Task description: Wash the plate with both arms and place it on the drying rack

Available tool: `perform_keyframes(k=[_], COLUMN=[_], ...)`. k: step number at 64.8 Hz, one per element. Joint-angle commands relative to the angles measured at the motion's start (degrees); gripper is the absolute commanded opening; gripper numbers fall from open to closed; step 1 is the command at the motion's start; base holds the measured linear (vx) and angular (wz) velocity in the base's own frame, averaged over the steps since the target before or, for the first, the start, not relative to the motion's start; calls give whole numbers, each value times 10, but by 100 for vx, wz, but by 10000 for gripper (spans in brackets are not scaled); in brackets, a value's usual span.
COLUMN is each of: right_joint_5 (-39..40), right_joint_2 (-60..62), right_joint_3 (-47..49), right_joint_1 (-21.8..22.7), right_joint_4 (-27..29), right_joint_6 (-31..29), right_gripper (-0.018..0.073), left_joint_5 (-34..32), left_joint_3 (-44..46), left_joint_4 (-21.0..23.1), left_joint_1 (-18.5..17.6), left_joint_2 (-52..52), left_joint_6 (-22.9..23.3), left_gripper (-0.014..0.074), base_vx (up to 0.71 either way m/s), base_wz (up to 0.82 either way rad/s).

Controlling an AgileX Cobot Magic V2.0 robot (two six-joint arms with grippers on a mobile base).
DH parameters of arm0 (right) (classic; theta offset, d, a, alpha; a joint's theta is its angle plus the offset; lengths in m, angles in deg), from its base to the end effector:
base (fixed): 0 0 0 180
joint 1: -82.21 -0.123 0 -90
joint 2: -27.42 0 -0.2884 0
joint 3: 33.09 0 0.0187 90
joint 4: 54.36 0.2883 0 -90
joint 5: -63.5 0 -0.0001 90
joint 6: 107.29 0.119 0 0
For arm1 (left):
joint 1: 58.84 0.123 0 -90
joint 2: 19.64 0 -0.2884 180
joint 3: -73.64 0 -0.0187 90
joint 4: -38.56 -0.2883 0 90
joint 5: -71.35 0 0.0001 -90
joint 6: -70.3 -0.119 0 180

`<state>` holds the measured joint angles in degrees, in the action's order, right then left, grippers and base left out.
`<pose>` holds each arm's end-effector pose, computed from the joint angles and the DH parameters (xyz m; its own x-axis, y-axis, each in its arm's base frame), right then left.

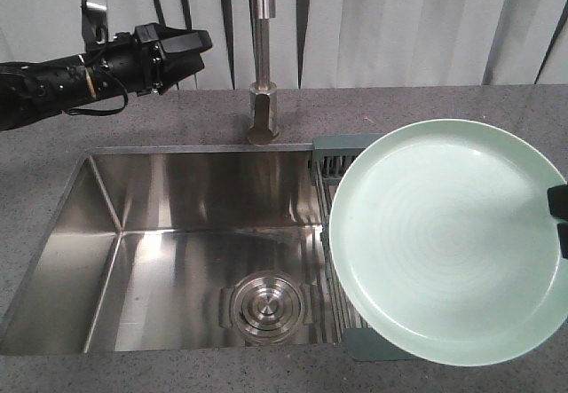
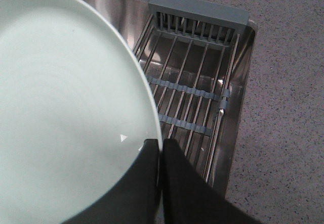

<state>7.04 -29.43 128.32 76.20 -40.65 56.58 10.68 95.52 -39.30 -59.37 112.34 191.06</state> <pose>0.2008 0.0448 0.3782 -0.6102 -0.2091 -0.7641 -0.3441 0.9388 0.0178 0.5314 -0.1063 0.2563 -0.6932 -0.4192 -0.5862 0.5041 0.2993 -0.8101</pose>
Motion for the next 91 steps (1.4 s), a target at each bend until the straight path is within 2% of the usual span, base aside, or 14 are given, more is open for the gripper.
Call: perform_keyframes(k=[1,27,58,76,91], right_joint_5=[33,33,33,33,33], right_joint_2=[3,3,3,3,3], right_joint_3=[16,16,16,16,16], right_joint_1=[3,3,3,3,3], right_joint_4=[8,9,8,8,8], right_joint_6=[0,6,12,12,12], right_gripper=[-6,-6,-6,-6,-6], left_joint_5=[-19,-2,28,30,19], left_joint_3=[46,144,144,144,144], left_joint_4=[33,37,71,70,50], left_joint_1=[-14,-55,-70,-85,-94], left_joint_2=[-10,63,83,83,83], left_joint_6=[4,4,4,4,4], left_gripper=[468,468,463,443,443], base_vx=[0,0,0,0,0], base_wz=[0,0,0,0,0])
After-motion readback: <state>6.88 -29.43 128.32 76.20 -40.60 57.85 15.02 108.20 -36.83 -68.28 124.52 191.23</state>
